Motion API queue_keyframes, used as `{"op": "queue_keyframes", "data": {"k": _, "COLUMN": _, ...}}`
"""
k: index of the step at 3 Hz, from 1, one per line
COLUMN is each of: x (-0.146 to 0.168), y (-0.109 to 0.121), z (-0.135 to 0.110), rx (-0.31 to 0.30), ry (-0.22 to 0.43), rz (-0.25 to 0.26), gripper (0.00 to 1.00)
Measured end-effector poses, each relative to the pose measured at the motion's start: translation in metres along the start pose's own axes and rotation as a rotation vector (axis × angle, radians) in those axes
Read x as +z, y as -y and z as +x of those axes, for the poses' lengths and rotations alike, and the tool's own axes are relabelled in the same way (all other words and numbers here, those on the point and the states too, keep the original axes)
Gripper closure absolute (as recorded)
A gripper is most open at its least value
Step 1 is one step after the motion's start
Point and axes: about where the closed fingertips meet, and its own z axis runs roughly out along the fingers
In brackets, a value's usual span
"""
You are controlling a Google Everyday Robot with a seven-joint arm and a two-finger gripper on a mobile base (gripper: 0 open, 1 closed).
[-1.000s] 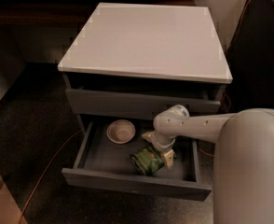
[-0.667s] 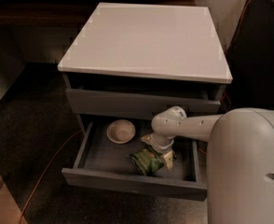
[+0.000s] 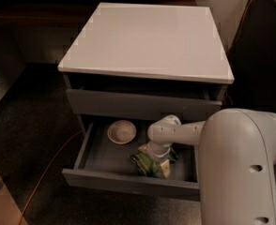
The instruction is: Pick green jalapeno chip bag from middle drawer and place on counter
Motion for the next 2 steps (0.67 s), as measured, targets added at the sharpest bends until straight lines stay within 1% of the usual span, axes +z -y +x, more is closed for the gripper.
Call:
{"op": "queue_keyframes", "data": {"k": 1, "x": 0.0104, "y": -0.0011, "z": -0.0057, "rx": -0.005, "ry": 0.0, "rz": -0.023, "gripper": 0.26}}
{"op": "queue_keyframes", "data": {"k": 2, "x": 0.0084, "y": 0.0015, "z": -0.0038, "rx": 0.02, "ry": -0.022, "rz": -0.041, "gripper": 0.58}}
